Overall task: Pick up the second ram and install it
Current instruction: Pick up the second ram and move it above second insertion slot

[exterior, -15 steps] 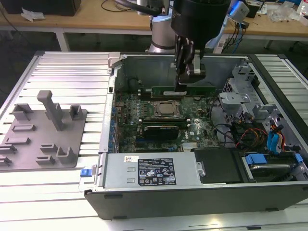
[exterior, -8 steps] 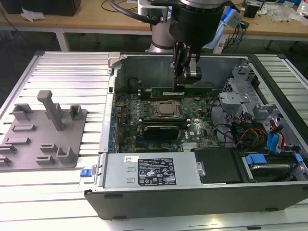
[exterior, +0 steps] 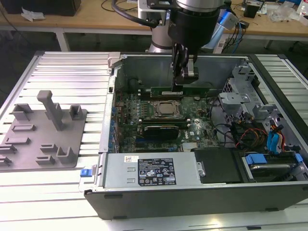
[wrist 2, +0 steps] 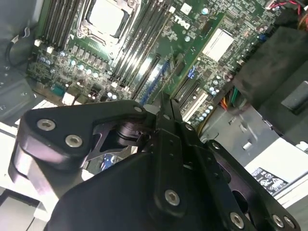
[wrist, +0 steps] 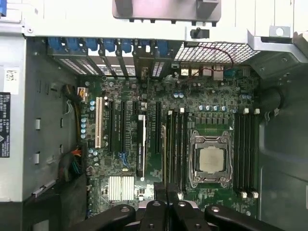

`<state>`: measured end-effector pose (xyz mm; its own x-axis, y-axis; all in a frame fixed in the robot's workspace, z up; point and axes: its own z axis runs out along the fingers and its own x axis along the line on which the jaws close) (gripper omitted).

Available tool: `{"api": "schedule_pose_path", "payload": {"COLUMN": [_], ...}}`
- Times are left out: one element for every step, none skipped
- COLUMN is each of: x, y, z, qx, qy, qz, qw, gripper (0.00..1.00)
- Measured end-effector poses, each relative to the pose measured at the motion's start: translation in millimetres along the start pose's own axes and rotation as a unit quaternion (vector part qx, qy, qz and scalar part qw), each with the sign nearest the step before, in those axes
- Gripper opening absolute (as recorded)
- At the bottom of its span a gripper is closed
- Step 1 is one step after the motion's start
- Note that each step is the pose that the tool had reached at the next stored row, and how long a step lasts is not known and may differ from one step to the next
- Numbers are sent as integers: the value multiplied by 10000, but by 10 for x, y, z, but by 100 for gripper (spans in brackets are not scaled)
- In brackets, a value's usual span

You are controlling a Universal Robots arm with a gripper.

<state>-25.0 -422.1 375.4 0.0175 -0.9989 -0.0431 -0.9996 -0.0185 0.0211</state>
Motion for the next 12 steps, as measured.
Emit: {"api": "schedule_pose_path", "payload": {"x": [-7,-11,-17,-25,-30,-45,-74,-116,-148,-164,-177,-194], "y": [-1,-2,-2,-2,-3,-3,-5,-6,-6,-6,-6,-4], "z": [30,52,84,105,114,134,158,172,183,194,204,217], "qx": [-1,-1,-1,0,0,-1,0,0,-1,0,0,0], "qy": [1,2,2,1,1,1,1,1,1,1,1,1], "qz": [0,0,0,1,0,0,0,0,0,1,0,0], "qw": [10000,10000,10000,10000,10000,10000,10000,10000,10000,10000,10000,10000], "gripper": [9,9,9,9,9,9,9,9,9,9,9,9]}}
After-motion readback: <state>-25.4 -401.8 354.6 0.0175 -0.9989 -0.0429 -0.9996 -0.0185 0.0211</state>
